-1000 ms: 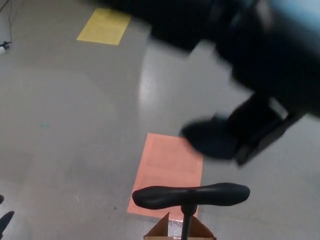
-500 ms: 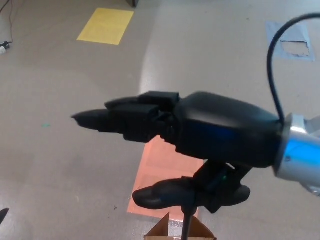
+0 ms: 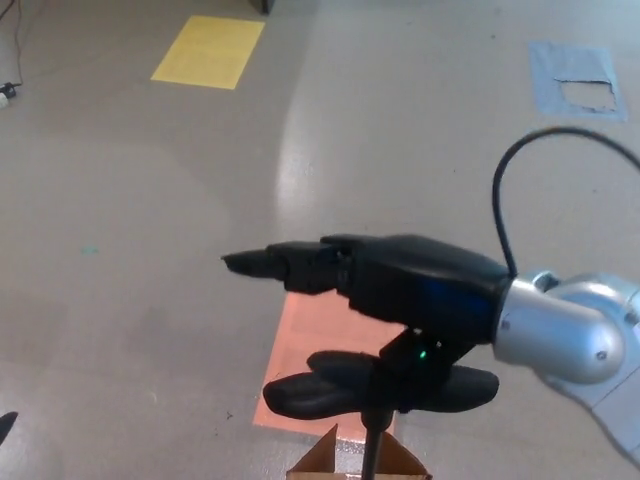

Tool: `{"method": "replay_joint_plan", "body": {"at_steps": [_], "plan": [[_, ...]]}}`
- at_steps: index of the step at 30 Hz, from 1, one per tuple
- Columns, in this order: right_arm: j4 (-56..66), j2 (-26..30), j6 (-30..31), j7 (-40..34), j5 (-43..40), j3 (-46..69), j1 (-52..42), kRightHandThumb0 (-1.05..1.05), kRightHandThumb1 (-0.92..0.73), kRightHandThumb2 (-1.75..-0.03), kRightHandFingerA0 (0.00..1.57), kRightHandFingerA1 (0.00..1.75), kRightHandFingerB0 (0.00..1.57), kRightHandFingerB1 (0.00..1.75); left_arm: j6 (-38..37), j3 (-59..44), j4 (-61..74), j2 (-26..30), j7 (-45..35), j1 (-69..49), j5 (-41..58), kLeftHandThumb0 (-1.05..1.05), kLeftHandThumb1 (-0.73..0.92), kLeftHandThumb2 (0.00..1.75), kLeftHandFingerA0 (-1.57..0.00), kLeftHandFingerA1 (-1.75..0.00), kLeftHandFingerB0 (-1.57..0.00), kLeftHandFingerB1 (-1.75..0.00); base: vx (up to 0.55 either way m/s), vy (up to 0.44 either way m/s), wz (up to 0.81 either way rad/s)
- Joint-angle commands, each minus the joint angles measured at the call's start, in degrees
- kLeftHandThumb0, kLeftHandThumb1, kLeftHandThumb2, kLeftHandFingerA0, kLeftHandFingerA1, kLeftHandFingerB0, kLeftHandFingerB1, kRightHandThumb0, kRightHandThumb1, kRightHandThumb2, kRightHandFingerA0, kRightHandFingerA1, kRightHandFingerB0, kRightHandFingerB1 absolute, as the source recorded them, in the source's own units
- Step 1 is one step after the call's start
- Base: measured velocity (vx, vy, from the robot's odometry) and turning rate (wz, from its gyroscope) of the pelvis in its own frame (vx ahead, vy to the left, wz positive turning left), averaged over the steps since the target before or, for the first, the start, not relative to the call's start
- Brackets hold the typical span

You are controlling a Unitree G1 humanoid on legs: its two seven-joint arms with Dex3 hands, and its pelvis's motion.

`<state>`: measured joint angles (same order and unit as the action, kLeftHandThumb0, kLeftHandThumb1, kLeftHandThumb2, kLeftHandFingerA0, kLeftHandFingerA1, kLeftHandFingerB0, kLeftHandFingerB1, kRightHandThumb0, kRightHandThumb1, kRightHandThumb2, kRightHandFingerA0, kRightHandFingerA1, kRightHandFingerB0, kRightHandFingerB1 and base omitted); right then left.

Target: An air pump is kept on top of a storage box on the floor and the robot uses its right hand to press down on the handle of the pump to compress it

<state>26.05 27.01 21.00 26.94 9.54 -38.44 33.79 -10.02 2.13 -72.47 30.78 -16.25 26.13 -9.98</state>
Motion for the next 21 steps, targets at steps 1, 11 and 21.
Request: {"method": "replay_joint_plan", "body": {"at_steps": [1, 11, 21], "plan": [[-6.0, -3.1, -4.0, -2.7, 4.7, -2.2, -6.1, -0.85, -0.78, -1.15, 0.00, 0.20, 0.00, 0.17, -0.8, -0.3, -0.4, 1.0, -0.7, 0.0, -0.1, -0.66, 0.69, 0.99, -0.02, -0.41, -0.02, -0.32, 0.00, 0.000, 0.00], [-8.8, -4.9, -8.5, -0.1, 5.4, -2.3, -12.7, -0.90, -0.81, -1.16, 0.00, 0.17, 0.00, 0.13, -0.4, -0.6, -0.7, 1.1, -0.5, 0.9, -0.3, -0.67, 0.69, 0.98, -0.02, -0.42, -0.01, -0.31, 0.00, 0.000, 0.00], [-29.6, -9.0, -9.7, -5.1, 15.9, -7.2, -10.1, -0.92, -0.80, -1.15, 0.00, 0.13, 0.00, 0.10, -0.6, -1.0, -0.7, 1.0, -0.4, 0.5, 0.0, -0.67, 0.69, 0.99, -0.04, -0.43, 0.00, -0.32, 0.00, 0.000, 0.00]]}}
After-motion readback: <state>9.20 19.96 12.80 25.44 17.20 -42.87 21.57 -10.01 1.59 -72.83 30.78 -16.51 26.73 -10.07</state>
